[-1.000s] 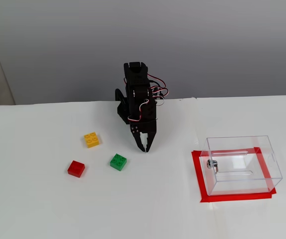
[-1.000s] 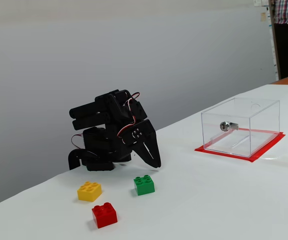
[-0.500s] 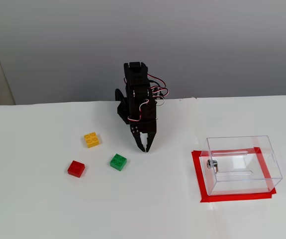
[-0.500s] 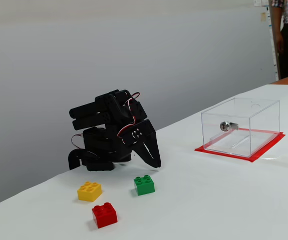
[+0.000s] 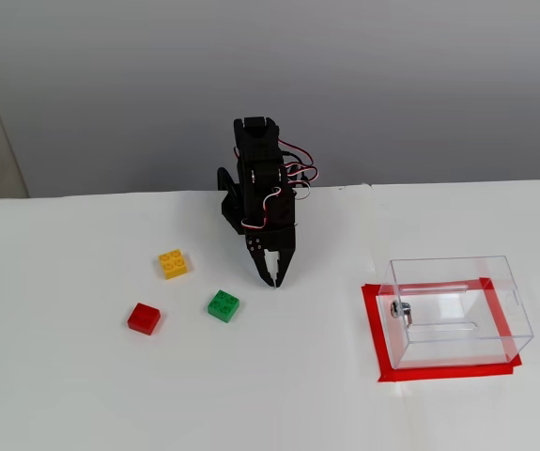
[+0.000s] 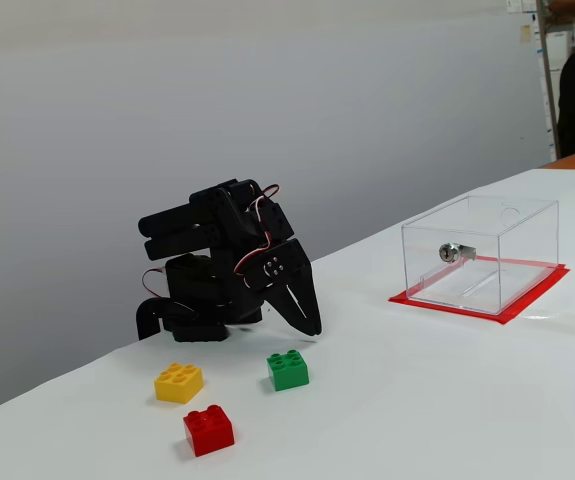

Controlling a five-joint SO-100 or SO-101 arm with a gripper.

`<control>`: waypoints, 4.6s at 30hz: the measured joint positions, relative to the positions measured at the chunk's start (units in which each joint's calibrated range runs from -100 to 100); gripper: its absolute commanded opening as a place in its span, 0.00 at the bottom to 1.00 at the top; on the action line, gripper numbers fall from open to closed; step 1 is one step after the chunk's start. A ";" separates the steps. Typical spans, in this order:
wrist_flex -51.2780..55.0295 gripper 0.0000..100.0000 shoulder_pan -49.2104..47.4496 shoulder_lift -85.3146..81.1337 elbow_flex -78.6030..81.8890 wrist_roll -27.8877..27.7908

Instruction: Pick the green lego brick and place it into the transparent box

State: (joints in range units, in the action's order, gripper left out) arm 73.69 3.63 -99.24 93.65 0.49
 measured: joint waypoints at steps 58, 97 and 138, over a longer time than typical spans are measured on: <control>0.00 0.02 25.64 21.48 -23.83 8.40; -20.31 0.34 21.26 43.64 -24.62 8.35; -31.02 0.33 19.34 63.93 -24.62 8.35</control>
State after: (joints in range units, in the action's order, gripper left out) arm 42.67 22.97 -35.31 69.02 8.84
